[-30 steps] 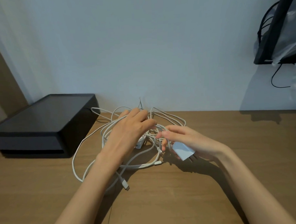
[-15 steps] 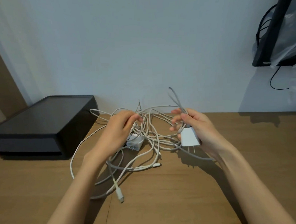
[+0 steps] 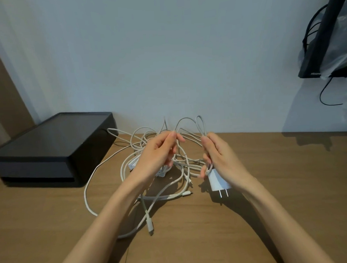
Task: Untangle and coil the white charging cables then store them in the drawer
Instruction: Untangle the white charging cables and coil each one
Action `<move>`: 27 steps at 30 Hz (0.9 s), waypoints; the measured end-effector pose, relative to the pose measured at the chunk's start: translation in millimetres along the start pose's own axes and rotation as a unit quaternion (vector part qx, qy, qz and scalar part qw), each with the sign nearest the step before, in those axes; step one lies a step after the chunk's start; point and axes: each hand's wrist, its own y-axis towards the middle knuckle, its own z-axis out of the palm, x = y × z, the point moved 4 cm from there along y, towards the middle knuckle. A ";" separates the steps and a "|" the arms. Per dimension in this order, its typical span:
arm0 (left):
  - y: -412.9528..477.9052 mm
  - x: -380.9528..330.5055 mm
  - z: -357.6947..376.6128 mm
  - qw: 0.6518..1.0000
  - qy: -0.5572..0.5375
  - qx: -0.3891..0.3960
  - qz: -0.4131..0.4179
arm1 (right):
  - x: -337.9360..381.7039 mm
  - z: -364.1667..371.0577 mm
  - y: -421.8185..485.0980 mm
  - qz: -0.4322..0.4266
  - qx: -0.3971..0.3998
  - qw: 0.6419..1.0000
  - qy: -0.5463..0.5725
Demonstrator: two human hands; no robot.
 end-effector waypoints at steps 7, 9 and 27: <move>-3.0 -0.1 9.3 0.998 0.040 0.050 0.024 | -0.5 2.7 1.5 -0.004 -0.008 1.000 0.021; -3.7 -0.9 11.2 0.995 0.075 0.048 0.039 | 1.7 2.5 1.6 -0.006 -0.014 0.999 0.041; -14.7 -11.6 14.2 0.974 0.105 0.198 -0.021 | 14.6 -4.6 -6.7 0.000 0.103 0.992 0.072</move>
